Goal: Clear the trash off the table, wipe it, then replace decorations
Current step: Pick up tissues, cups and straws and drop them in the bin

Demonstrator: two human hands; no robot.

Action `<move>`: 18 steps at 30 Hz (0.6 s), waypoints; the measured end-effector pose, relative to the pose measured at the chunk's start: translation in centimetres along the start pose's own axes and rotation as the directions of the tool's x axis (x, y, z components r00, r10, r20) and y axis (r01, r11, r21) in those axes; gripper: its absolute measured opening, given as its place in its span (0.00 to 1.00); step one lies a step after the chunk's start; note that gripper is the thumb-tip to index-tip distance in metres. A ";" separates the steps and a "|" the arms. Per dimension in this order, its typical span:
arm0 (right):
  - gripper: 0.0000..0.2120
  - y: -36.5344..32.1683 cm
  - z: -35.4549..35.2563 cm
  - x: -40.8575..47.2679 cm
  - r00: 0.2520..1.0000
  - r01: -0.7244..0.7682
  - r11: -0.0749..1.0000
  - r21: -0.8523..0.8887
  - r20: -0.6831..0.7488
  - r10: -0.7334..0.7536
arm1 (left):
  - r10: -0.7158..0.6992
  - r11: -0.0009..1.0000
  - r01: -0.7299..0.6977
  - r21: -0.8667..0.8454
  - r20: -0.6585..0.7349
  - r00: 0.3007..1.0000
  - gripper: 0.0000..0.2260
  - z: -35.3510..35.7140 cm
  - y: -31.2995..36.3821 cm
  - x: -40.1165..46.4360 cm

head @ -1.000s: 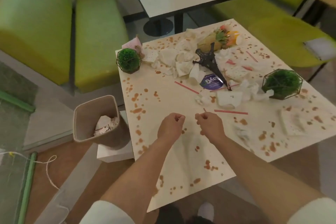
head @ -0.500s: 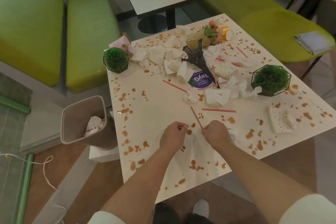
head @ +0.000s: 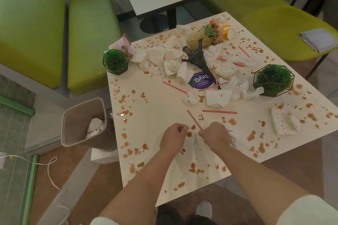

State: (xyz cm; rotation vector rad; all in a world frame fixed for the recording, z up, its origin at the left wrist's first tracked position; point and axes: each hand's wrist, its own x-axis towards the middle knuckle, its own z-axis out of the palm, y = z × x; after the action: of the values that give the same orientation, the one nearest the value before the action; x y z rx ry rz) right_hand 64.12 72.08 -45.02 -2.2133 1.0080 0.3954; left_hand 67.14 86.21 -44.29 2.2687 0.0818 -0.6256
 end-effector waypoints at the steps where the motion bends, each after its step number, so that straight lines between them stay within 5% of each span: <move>1: 0.09 0.0 -0.1 0.0 1.000 0.003 1.000 -0.011 -0.002 -0.003 | 0.001 1.000 -0.001 -0.003 0.001 1.000 0.09 0.1 0.1 0.0; 12: 0.16 0.5 -0.1 0.2 0.999 0.015 0.997 0.078 0.038 -0.018 | 0.000 0.999 0.002 -0.044 0.043 0.999 0.10 0.8 0.4 0.3; 18: 0.09 0.5 -0.4 -0.7 0.984 0.102 0.926 0.364 0.101 -0.148 | 0.011 0.986 -0.003 -0.169 0.051 0.999 0.13 1.6 2.0 1.1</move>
State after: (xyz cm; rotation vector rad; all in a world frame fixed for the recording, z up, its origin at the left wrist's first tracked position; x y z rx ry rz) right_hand 63.26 71.95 -44.55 -1.8851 0.7940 0.2664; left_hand 67.92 83.56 -44.37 2.0871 0.0981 -0.6482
